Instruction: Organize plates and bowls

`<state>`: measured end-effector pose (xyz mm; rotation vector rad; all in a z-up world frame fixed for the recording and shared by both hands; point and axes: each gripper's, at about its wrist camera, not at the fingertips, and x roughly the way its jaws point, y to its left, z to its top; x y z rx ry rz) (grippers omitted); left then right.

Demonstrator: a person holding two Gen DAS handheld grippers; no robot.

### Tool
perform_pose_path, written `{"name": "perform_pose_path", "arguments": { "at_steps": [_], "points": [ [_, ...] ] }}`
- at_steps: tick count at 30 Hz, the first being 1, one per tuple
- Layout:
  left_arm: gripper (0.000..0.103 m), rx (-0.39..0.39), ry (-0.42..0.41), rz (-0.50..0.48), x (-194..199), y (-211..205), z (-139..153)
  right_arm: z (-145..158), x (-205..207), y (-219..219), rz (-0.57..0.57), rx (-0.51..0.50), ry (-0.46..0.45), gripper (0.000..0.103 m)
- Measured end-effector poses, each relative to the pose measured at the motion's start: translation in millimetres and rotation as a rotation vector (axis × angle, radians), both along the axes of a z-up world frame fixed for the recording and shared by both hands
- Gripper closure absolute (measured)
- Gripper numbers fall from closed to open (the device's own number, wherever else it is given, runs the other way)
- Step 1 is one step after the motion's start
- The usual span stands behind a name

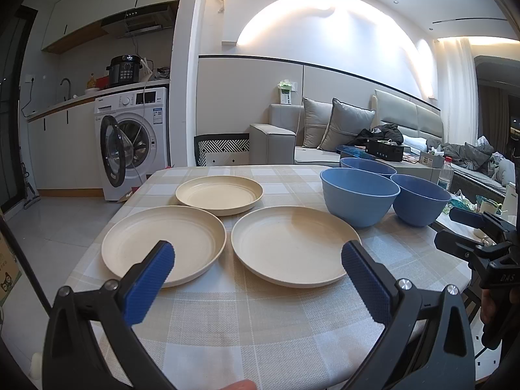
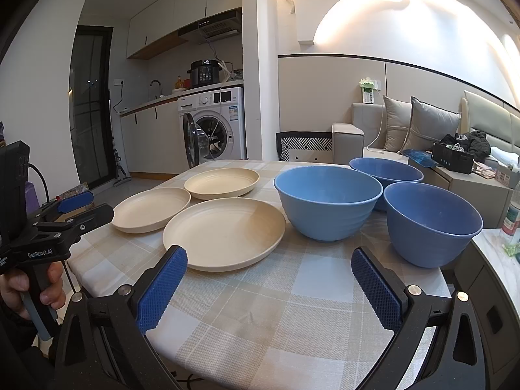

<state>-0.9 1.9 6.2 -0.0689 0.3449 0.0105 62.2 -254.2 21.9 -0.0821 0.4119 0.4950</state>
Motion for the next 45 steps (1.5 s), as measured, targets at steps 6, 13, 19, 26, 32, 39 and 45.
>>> {"name": "perform_pose_path", "arguments": {
  "at_steps": [6, 13, 19, 26, 32, 39, 45],
  "points": [
    [0.0, 0.0, 0.001, 0.001, -0.1, -0.1, -0.3, -0.3, -0.6, 0.9, 0.001, -0.001, 0.001, 0.0],
    [0.0, 0.0, 0.001, 0.002, 0.8, 1.5, 0.9, 0.0, -1.0, 2.9, 0.007, -0.002, 0.0, 0.0],
    [0.0, -0.001, 0.004, -0.01, 1.0, 1.1, 0.6, 3.0, 0.2, 4.0, 0.012, 0.001, -0.001, 0.0],
    [0.0, -0.008, 0.01, -0.011, 0.9, 3.2, 1.2, 5.4, 1.8, 3.9, 0.011, 0.002, 0.0, 0.0],
    [0.0, 0.002, 0.022, 0.0, 4.1, 6.5, 2.6, 9.9, 5.3, 6.3, 0.022, 0.002, 0.006, 0.0],
    [0.0, 0.041, 0.021, 0.001, 7.1, 7.6, 6.0, 15.4, 14.3, 10.4, 0.045, 0.006, 0.021, 0.0],
    [0.0, 0.048, 0.013, 0.011, 11.4, 12.0, 11.5, 22.8, 21.4, 17.5, 0.068, -0.003, 0.02, 0.0]
  ]
}}
